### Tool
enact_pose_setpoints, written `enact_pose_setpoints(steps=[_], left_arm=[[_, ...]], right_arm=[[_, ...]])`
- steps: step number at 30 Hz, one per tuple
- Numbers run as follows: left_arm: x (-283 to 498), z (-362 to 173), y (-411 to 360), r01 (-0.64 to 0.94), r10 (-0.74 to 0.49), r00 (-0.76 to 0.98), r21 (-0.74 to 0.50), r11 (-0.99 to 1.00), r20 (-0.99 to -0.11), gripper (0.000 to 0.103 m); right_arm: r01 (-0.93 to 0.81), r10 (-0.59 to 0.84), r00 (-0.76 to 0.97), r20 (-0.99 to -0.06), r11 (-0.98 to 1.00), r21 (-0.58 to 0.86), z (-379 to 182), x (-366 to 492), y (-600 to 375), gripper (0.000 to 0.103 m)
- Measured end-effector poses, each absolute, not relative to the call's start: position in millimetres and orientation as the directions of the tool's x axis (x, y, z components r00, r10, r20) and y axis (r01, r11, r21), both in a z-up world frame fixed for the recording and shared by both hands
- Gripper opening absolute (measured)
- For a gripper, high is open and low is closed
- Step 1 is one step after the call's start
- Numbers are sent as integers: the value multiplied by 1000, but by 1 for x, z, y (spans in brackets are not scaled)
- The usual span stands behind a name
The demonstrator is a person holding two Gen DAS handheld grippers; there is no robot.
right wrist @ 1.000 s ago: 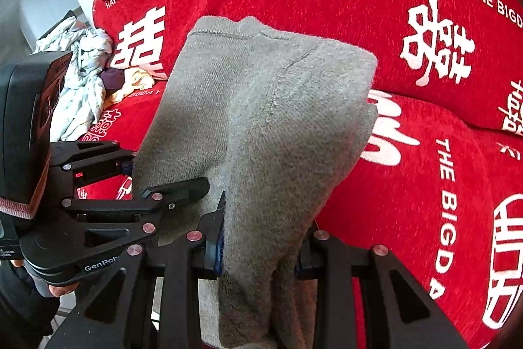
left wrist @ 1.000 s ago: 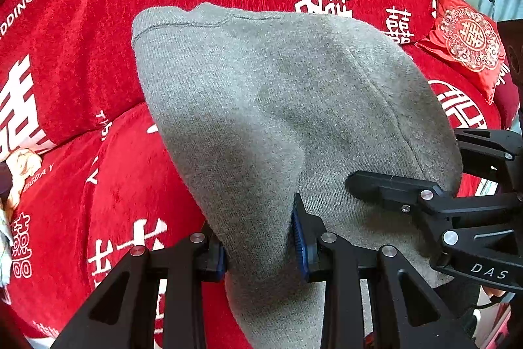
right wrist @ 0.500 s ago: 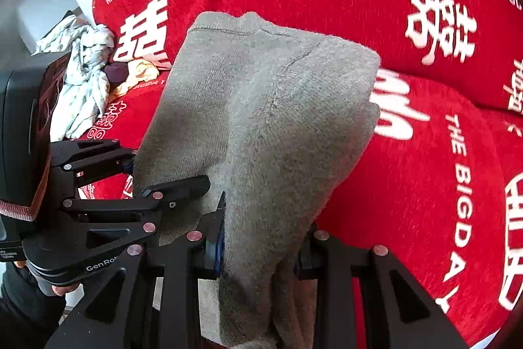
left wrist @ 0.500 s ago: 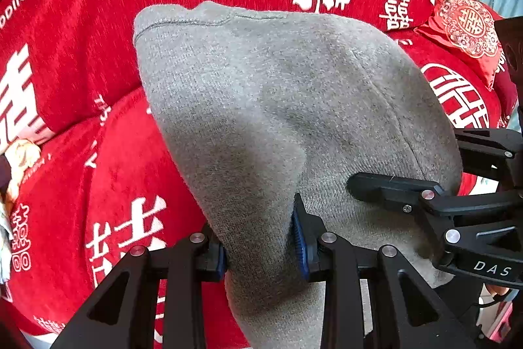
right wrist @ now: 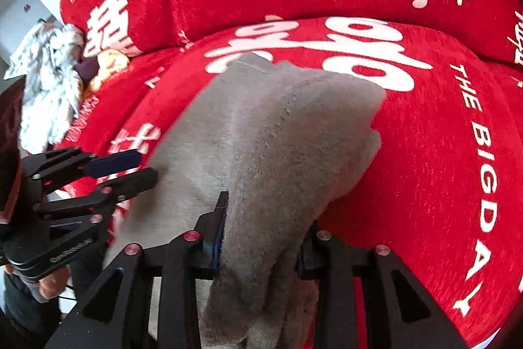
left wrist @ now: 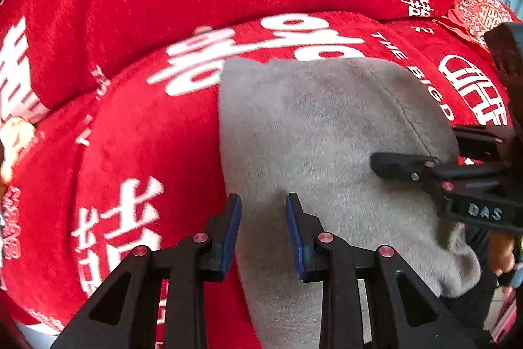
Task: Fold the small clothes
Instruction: 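Lay the folded bundle down and open both grippers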
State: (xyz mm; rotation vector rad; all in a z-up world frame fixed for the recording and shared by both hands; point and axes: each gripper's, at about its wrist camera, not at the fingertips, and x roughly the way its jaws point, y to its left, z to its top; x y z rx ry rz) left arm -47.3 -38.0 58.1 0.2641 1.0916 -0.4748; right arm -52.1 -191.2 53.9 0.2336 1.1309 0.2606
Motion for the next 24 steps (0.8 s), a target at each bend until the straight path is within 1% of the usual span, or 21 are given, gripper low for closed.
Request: enact_pose_setpoints(steps=[3, 7, 8, 9, 11, 13, 14, 15, 16, 18, 20, 24], left_arm=[[-53, 54, -35, 493, -275, 385, -56, 868, -881, 30], [-62, 53, -27, 490, -307, 393, -86, 868, -867, 31], [-65, 54, -22, 484, -321, 388, -105, 869, -864, 31], [-67, 55, -18, 481, -334, 384, -123, 868, -861, 31], [-74, 56, -9, 473, -357, 380, -153, 868, -853, 31], [-81, 54, -6, 468, -369, 373, -170, 867, -851, 32], [-87, 52, -6, 468, -374, 370, -177, 866, -851, 54], [-90, 51, -6, 469, -375, 370, -177, 865, -850, 73], [-95, 49, -5, 466, -377, 377, -178, 867, -846, 103], [-104, 49, -2, 446, -389, 421, -187, 875, -819, 103], [-107, 45, -3, 444, -395, 411, -197, 874, -822, 103], [-107, 30, -3, 423, -381, 386, -206, 882, -840, 103]], right_arm=[[-81, 340, 397, -853, 938, 336, 44, -53, -202, 45], [-82, 330, 418, -847, 942, 327, 45, -58, -211, 56], [-76, 316, 430, -845, 946, 315, 48, -61, -213, 59], [-70, 302, 445, -843, 950, 304, 51, -64, -215, 60], [-61, 253, 486, -836, 965, 256, 63, -76, -215, 61], [-82, 192, 541, -819, 981, 176, 78, -92, -207, 61], [-105, 172, 567, -806, 985, 137, 86, -100, -199, 61], [-135, 169, 585, -793, 985, 110, 93, -109, -191, 61], [-181, 191, 601, -776, 978, 100, 99, -122, -181, 61], [-243, 249, 601, -759, 962, 124, 101, -137, -169, 61], [-316, 330, 570, -752, 933, 170, 95, -152, -157, 61], [-363, 349, 532, -772, 917, 164, 72, -169, -151, 61]])
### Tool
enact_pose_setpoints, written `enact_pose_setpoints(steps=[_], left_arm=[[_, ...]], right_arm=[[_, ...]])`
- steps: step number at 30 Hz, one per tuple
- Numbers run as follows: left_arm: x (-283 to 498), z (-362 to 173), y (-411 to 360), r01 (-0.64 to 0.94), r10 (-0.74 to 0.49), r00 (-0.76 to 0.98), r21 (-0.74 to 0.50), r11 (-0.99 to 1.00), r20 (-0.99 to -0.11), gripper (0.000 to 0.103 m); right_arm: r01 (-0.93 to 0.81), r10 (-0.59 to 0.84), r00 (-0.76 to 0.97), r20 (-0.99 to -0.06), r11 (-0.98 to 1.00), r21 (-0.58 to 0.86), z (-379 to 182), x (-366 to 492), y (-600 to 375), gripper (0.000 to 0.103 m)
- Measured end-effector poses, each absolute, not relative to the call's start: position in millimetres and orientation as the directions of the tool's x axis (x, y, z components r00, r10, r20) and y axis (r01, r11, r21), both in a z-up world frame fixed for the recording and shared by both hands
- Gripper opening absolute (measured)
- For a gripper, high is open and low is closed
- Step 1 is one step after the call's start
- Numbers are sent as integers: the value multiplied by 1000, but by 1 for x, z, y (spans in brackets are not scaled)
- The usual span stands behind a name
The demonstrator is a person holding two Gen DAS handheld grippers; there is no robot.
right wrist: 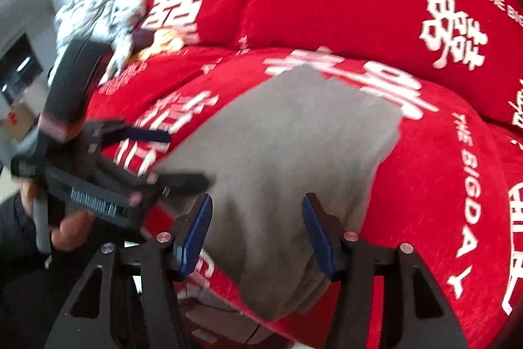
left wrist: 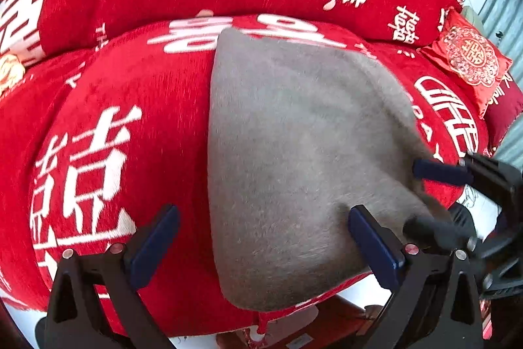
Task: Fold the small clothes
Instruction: 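Lay the folded bundle down and open both grippers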
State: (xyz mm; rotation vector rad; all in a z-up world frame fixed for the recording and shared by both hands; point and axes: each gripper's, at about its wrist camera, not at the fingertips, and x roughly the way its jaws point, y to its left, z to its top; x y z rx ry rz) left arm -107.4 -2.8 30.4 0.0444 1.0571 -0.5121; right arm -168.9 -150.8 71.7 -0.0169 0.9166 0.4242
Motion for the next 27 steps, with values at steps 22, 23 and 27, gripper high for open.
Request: enact_pose_setpoints(steps=[22, 23, 27], left_arm=[[-111, 13, -12, 414, -353, 379, -184, 891, -855, 103], [-111, 13, -13, 412, -351, 381, -183, 892, -855, 103], [-112, 16, -16, 405, -329, 391, -161, 900, -859, 103]], right_arm=[[-398, 397, 484, -780, 894, 207, 51, -63, -190, 55], [-397, 399, 485, -778, 893, 211, 50, -62, -191, 55], [-388, 378, 502, -778, 902, 188, 51, -62, -188, 55]])
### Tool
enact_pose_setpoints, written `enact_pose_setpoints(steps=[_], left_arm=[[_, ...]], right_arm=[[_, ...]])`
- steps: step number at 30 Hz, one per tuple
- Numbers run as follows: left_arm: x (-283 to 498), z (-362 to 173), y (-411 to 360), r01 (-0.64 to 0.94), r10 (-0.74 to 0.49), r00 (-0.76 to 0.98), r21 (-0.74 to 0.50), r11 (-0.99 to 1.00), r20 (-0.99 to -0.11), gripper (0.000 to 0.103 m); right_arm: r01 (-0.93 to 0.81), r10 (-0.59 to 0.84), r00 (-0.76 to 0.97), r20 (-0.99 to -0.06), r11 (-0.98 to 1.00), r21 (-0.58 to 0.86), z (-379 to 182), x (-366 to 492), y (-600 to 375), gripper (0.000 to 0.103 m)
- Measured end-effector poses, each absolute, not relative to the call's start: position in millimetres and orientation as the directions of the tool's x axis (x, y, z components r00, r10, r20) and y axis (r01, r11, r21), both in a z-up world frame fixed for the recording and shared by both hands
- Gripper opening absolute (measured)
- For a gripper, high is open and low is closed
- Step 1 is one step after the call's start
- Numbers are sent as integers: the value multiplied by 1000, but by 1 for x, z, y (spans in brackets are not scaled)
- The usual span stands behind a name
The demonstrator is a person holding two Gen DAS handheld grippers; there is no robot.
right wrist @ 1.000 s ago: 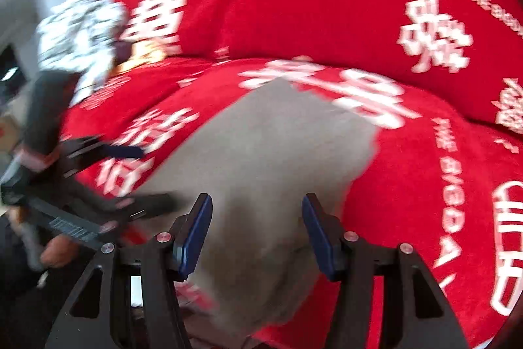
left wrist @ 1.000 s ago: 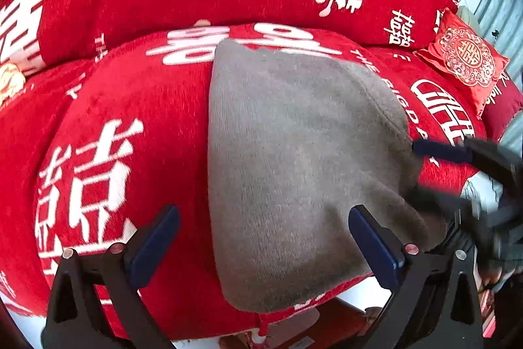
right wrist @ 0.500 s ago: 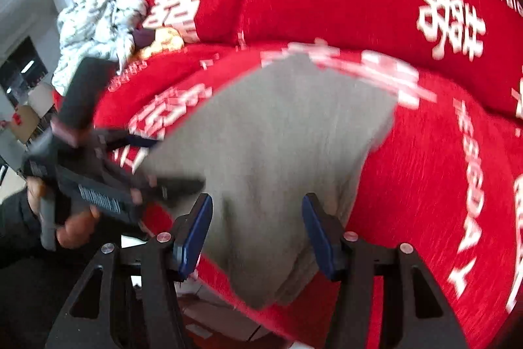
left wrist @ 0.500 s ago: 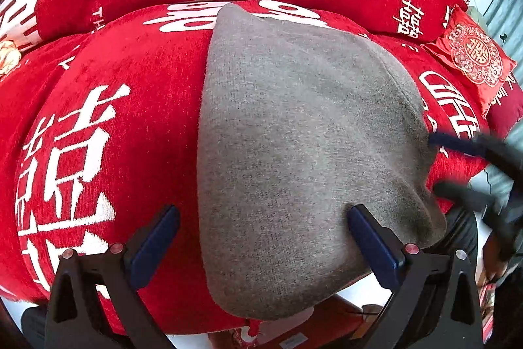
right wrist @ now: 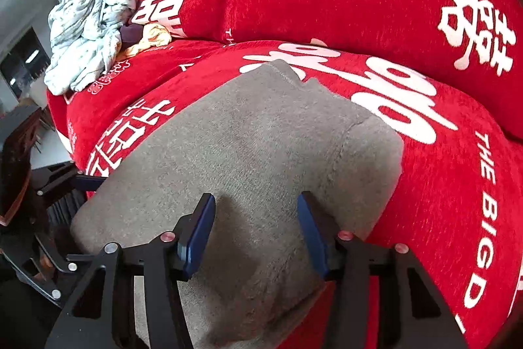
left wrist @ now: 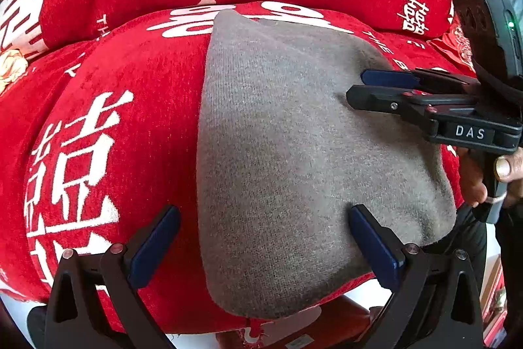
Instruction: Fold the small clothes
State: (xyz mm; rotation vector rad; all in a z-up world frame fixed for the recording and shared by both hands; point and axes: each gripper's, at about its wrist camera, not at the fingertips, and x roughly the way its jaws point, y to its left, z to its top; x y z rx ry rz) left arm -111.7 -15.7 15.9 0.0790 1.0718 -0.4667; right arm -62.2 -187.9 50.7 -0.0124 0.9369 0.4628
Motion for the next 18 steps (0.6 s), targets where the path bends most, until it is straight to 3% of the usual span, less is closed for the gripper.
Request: enact_pose_setpoints(steps=[2, 5, 12, 18], left_arm=[[-114, 21, -18, 398, -302, 412, -129, 908, -860, 103], [-119, 29, -24, 387, -242, 460, -53, 921, -854, 103], [-121, 34, -31, 352, -121, 521, 83, 932, -845, 103], [-125, 35, -26, 342, -123, 521, 74, 937, -845, 103]], right_arm=[[-351, 341, 524, -781, 921, 166, 57, -68, -186, 55], [-300, 248, 582, -774, 951, 80, 72, -91, -177, 65], [-357, 326, 541, -776, 924, 140, 68, -131, -162, 65], [-304, 295, 524, -799, 941, 148, 61, -143, -171, 65]])
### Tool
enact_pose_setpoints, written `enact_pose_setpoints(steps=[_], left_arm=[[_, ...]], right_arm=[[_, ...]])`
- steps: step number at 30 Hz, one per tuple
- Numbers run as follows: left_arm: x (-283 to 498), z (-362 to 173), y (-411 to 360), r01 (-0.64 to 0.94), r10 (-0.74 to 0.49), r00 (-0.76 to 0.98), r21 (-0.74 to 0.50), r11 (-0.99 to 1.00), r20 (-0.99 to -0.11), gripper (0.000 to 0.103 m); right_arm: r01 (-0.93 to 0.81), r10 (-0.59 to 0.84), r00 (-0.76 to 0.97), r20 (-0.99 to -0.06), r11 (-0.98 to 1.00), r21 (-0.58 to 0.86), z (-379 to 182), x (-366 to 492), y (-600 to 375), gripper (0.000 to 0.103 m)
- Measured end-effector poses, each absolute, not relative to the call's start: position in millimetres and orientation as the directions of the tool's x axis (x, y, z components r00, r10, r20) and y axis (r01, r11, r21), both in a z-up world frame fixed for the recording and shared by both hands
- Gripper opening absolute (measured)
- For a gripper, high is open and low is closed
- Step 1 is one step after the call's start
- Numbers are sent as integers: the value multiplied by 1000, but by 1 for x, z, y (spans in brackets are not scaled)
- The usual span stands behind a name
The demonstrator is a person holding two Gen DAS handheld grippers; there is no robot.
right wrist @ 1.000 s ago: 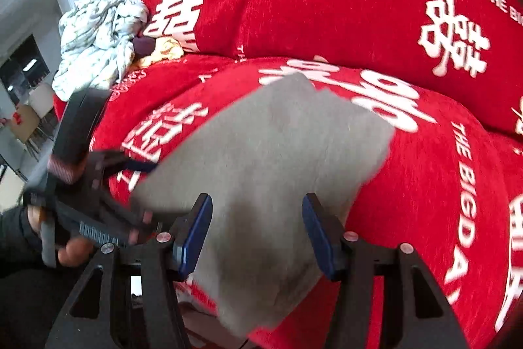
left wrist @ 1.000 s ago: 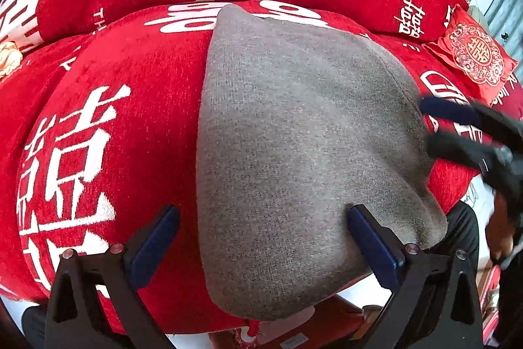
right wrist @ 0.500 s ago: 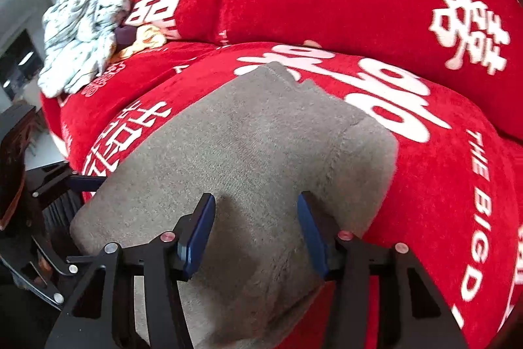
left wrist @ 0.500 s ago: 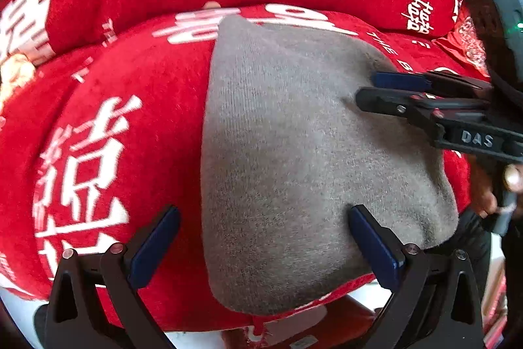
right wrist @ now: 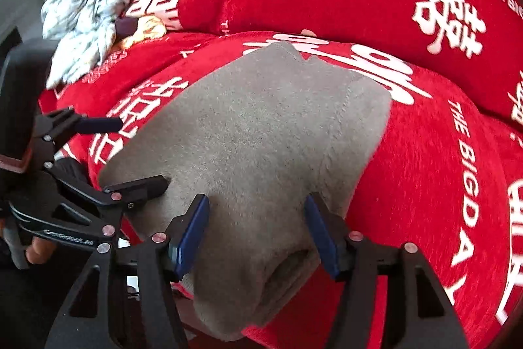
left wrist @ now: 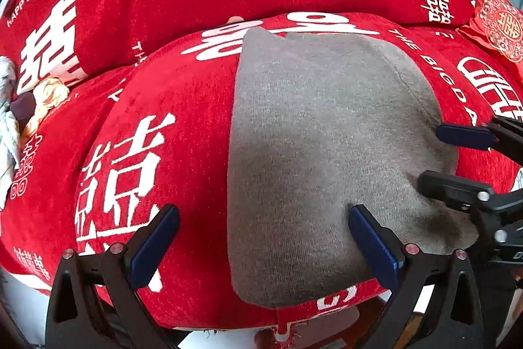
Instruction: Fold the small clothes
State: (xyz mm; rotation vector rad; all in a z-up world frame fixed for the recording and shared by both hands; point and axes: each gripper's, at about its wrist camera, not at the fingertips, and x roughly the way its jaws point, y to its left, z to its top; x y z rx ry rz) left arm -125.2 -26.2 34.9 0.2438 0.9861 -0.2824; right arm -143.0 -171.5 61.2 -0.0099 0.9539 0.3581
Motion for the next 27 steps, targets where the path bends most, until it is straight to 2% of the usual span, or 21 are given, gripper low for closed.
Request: enact_pose_setpoints(steps=[7, 9, 11, 12, 21, 27], left_arm=[[-132, 44, -30, 314, -124, 535, 61, 948, -836, 103], [-133, 48, -29, 311, -152, 543, 30, 950, -826, 103], [-136, 53, -28, 293, -158, 571, 20, 956, -805, 103], [-137, 55, -27, 281, -162, 587, 12, 960, -793, 103], [-130, 41, -25, 258, -156, 504, -25, 966, -850, 103], [-140, 46, -31, 212, -63, 589, 79, 974, -806, 103]], right_arm=[[-244, 106, 565, -818, 969, -43, 88, -167, -155, 65], [-237, 103, 565, -818, 970, -42, 93, -170, -153, 66], [-224, 89, 574, -814, 973, -51, 97, -172, -152, 75], [-216, 78, 578, -812, 974, -60, 98, -173, -151, 76], [-173, 46, 573, -818, 983, -66, 95, -172, -150, 76], [-145, 31, 564, -825, 988, -62, 89, -174, -150, 76]])
